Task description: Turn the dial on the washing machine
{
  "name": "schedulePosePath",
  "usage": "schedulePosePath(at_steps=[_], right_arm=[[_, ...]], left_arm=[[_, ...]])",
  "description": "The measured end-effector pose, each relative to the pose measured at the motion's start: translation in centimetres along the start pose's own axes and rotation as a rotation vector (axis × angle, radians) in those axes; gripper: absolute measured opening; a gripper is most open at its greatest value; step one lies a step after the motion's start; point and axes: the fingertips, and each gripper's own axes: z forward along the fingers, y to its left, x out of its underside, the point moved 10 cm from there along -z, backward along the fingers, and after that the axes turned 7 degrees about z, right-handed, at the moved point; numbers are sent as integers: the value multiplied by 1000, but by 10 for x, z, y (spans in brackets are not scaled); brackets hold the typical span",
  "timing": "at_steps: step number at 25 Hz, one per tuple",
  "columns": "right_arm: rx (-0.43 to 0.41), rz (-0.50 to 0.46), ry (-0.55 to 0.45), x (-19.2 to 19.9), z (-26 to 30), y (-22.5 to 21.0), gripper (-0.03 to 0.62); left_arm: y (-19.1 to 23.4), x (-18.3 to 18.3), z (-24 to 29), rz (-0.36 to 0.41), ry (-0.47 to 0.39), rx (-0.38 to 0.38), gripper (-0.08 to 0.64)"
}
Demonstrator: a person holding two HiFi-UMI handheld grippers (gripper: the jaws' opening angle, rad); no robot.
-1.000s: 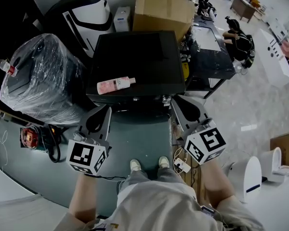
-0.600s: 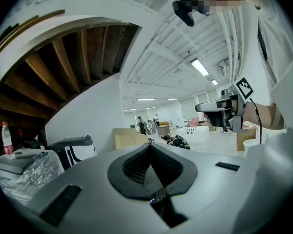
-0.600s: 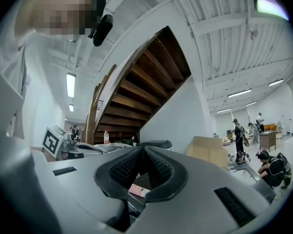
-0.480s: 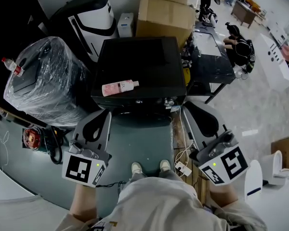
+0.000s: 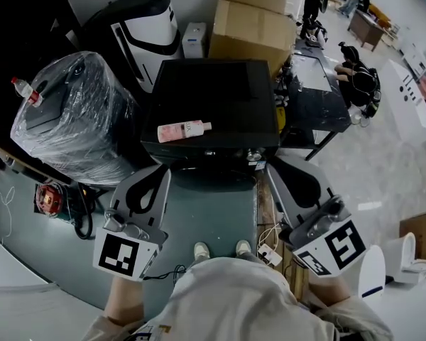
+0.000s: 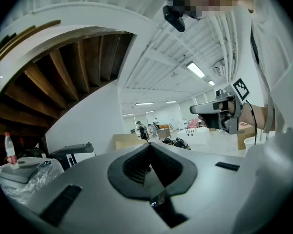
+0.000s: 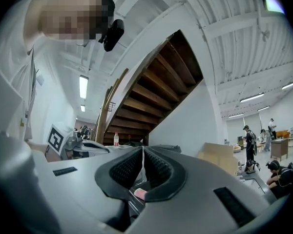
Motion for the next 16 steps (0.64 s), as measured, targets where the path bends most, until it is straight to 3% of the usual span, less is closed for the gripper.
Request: schedulePosePath(at_steps=[16], right_arm=[[7,-3,25,1,6,-24,38]], left_arm=[[8,-8,11,7,-17,-36,18]])
